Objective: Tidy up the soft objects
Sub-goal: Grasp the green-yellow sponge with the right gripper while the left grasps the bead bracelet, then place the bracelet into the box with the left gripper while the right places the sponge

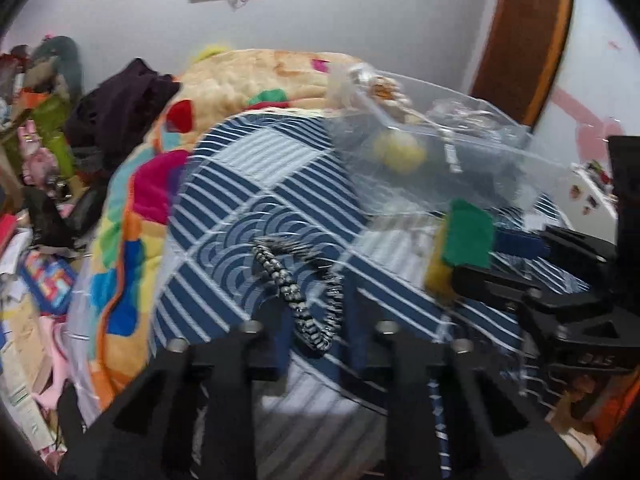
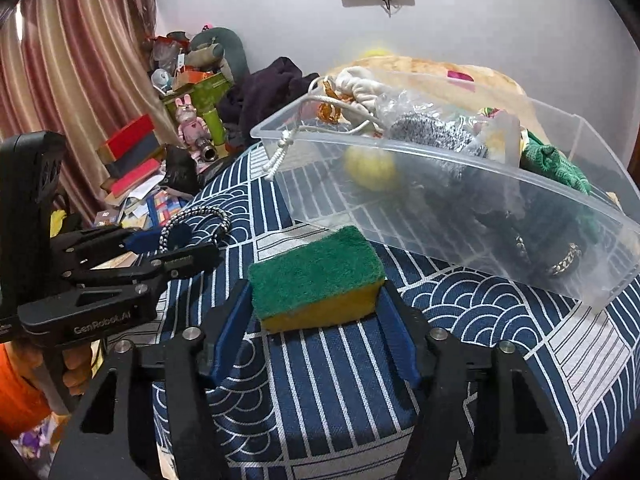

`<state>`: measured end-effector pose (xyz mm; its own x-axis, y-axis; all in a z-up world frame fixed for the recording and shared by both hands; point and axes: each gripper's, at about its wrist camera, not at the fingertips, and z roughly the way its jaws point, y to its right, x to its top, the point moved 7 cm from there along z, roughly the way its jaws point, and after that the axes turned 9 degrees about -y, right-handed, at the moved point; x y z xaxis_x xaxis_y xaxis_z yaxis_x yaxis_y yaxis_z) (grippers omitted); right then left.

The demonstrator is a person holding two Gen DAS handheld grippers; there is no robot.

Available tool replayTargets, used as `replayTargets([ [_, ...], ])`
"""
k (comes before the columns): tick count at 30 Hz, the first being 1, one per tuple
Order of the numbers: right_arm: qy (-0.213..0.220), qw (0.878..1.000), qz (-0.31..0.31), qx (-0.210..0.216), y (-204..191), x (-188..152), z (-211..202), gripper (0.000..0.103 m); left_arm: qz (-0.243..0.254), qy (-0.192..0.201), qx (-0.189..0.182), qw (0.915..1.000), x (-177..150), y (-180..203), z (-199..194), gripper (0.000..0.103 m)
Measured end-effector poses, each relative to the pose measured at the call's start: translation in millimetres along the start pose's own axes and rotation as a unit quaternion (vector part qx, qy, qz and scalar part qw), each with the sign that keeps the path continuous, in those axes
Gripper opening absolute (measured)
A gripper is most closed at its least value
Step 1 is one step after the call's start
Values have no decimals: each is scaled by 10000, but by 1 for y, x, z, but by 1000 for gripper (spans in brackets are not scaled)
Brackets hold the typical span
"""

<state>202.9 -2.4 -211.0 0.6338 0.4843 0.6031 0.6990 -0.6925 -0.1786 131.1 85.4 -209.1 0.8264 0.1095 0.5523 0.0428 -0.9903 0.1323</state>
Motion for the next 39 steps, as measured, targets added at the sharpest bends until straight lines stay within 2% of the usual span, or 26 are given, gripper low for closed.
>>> replayTargets([
  [1,37,10000,-26,-31,-1,-1,-2,57,60,13,-35,10000,0,4,-2,9],
  [4,125,9998,-79,-111,-2,-1,-8,56,283,140,-35,9995,0,17,-10,8],
  [17,866,9951,271,-396,25,9,-64,56,731,684,-250,9947,29,55,-50,7],
  [24,1251,9889,479,-642,45,17,-93,56,1033,1006,-419,9887,61,79,-70,7],
  [31,1514,9828,636,-848,67,28,-111,56,1301,1302,-620,9810,107,108,-81,7],
  [35,1604,9802,681,-935,75,36,-115,56,1356,1341,-776,9786,136,120,-76,7],
  [39,1631,9792,740,-947,82,42,-115,57,1334,1207,-957,9790,157,129,-59,7],
])
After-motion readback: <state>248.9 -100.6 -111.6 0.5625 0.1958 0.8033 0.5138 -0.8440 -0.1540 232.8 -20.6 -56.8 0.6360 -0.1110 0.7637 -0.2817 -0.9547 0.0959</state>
